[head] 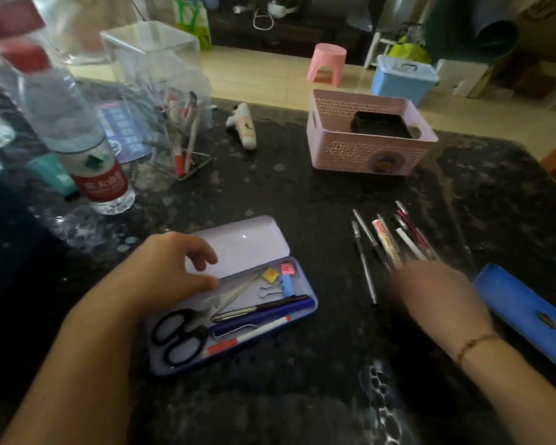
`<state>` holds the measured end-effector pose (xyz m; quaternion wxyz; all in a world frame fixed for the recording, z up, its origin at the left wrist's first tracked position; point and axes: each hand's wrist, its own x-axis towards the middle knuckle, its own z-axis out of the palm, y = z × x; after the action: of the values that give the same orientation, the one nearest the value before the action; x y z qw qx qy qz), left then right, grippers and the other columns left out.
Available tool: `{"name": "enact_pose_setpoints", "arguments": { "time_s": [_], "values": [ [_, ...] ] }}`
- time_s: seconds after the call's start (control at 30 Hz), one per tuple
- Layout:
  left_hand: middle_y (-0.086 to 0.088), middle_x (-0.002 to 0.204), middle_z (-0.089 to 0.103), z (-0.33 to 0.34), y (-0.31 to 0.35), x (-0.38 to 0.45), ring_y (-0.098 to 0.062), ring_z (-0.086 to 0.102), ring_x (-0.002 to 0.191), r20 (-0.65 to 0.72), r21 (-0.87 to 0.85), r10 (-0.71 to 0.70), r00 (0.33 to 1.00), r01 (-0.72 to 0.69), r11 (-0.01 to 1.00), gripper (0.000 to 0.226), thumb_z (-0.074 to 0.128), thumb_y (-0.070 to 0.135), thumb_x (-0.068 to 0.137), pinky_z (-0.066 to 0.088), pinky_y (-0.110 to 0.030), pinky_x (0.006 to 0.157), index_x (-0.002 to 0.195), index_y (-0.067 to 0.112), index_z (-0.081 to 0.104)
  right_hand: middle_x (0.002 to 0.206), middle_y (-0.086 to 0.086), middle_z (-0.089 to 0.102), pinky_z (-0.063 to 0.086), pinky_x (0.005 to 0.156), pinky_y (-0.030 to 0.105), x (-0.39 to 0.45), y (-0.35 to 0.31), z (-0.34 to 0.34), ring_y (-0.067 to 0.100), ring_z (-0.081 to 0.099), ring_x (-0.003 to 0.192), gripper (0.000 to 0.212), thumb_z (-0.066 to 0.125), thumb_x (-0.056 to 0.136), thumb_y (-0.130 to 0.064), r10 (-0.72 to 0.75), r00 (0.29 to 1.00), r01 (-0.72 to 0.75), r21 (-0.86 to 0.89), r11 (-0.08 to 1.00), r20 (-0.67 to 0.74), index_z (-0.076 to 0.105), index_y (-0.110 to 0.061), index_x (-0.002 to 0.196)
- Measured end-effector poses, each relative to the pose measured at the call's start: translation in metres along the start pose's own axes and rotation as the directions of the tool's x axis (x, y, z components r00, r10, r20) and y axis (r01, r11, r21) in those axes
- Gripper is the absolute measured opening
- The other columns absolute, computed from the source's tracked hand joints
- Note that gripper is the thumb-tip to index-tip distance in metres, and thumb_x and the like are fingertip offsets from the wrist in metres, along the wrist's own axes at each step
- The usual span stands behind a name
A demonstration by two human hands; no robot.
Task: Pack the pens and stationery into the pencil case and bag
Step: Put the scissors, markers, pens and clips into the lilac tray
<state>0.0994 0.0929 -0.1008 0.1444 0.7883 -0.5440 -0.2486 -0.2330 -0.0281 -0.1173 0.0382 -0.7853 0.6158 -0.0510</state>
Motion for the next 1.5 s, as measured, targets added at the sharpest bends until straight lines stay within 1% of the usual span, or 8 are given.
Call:
{"name": "enact_pose_setpoints", "arguments": {
  "time_s": [0.13, 0.27, 0.5, 0.6, 0.87, 1.17, 1.33, 1.5],
  "values": [
    [0.016, 0.087, 0.063, 0.002, 0.001, -0.004, 0.0, 0.058, 0.072, 0.13, 0.024, 0.03, 0.991, -0.033, 0.999, 0.034, 0.083, 0.034, 0.065, 0.043, -0.014, 0.063, 0.094, 0.036, 0.065, 0.067, 0.01, 0.06, 0.044, 0.063, 0.031, 0.003, 0.004, -0.01, 0.028, 0.053, 0.061, 0.01, 0.068, 0.083, -0.014, 0.012, 0.995, -0.003, 0.091, 0.996, -0.098, 0.072, -0.004, 0.085],
    [0.011, 0.091, 0.063, 0.012, 0.0, -0.001, -0.007, 0.058, 0.08, 0.162, 0.056, 0.062, 0.985, -0.072, 0.996, 0.04, 0.083, 0.029, 0.063, 0.047, -0.021, 0.068, 0.098, 0.032, 0.064, 0.082, 0.018, 0.065, 0.047, 0.074, 0.039, -0.002, -0.007, -0.026, 0.036, 0.062, 0.075, 0.024, 0.071, 0.079, -0.006, -0.059, 0.978, 0.085, 0.123, 0.989, -0.201, 0.071, 0.0, 0.103],
    [0.013, 0.092, 0.062, -0.003, -0.011, -0.007, -0.001, 0.054, 0.071, 0.163, -0.069, 0.035, 0.986, -0.024, 0.997, 0.034, 0.08, 0.02, 0.071, 0.042, -0.015, 0.062, 0.098, 0.032, 0.064, 0.092, -0.001, 0.057, 0.032, 0.081, 0.003, -0.009, -0.085, -0.016, 0.009, 0.05, 0.079, 0.017, 0.058, 0.085, -0.003, -0.531, 0.821, 0.57, 0.242, 0.785, -0.211, 0.07, -0.01, 0.094],
    [0.012, 0.088, 0.065, -0.015, -0.022, -0.012, 0.0, 0.053, 0.066, 0.086, -0.068, 0.0, 0.996, 0.006, 0.998, 0.026, 0.068, 0.006, 0.077, 0.04, -0.007, 0.056, 0.09, 0.029, 0.068, 0.097, -0.003, 0.053, 0.043, 0.082, 0.008, -0.017, -0.111, 0.005, 0.006, 0.052, 0.078, 0.017, 0.061, 0.082, -0.007, -0.664, 0.733, 0.676, 0.26, 0.689, -0.147, 0.069, -0.01, 0.096],
    [0.012, 0.086, 0.067, -0.013, -0.021, -0.009, 0.001, 0.057, 0.069, 0.049, -0.124, -0.039, 0.998, 0.045, 0.991, 0.008, 0.072, 0.02, 0.081, 0.038, -0.01, 0.056, 0.082, 0.028, 0.071, 0.099, 0.002, 0.058, 0.057, 0.073, 0.03, -0.015, -0.145, 0.036, 0.016, 0.06, 0.079, 0.018, 0.065, 0.084, -0.003, -0.7, 0.7, 0.701, 0.324, 0.635, -0.141, 0.068, -0.009, 0.101],
    [0.01, 0.086, 0.066, -0.01, -0.014, -0.01, -0.003, 0.059, 0.065, 0.186, -0.084, -0.032, 0.982, 0.048, 0.995, 0.023, 0.081, 0.029, 0.071, 0.044, -0.016, 0.055, 0.089, 0.031, 0.068, 0.101, 0.004, 0.062, 0.054, 0.082, 0.027, -0.017, -0.144, 0.041, 0.015, 0.06, 0.089, 0.016, 0.064, 0.085, -0.003, -0.699, 0.688, 0.716, 0.338, 0.611, -0.194, 0.069, -0.007, 0.1],
    [0.011, 0.085, 0.066, -0.007, -0.01, -0.01, -0.002, 0.06, 0.069, 0.192, -0.057, -0.044, 0.98, 0.056, 0.997, 0.027, 0.084, 0.03, 0.068, 0.043, -0.017, 0.057, 0.089, 0.029, 0.068, 0.088, -0.002, 0.063, 0.05, 0.064, 0.032, -0.02, -0.139, 0.032, 0.014, 0.053, 0.079, 0.013, 0.064, 0.085, -0.025, -0.689, 0.692, 0.722, 0.194, 0.665, -0.213, 0.072, -0.018, 0.093],
    [0.009, 0.083, 0.065, -0.002, -0.006, -0.006, -0.007, 0.061, 0.075, 0.165, -0.016, -0.056, 0.985, 0.06, 0.998, 0.023, 0.083, 0.032, 0.068, 0.047, -0.022, 0.061, 0.085, 0.027, 0.068, 0.085, -0.008, 0.06, 0.04, 0.067, 0.032, -0.033, -0.143, 0.03, 0.013, 0.047, 0.079, 0.035, 0.044, 0.093, -0.051, -0.81, 0.586, 0.808, 0.094, 0.582, -0.031, 0.07, -0.029, 0.103]
  ]
}}
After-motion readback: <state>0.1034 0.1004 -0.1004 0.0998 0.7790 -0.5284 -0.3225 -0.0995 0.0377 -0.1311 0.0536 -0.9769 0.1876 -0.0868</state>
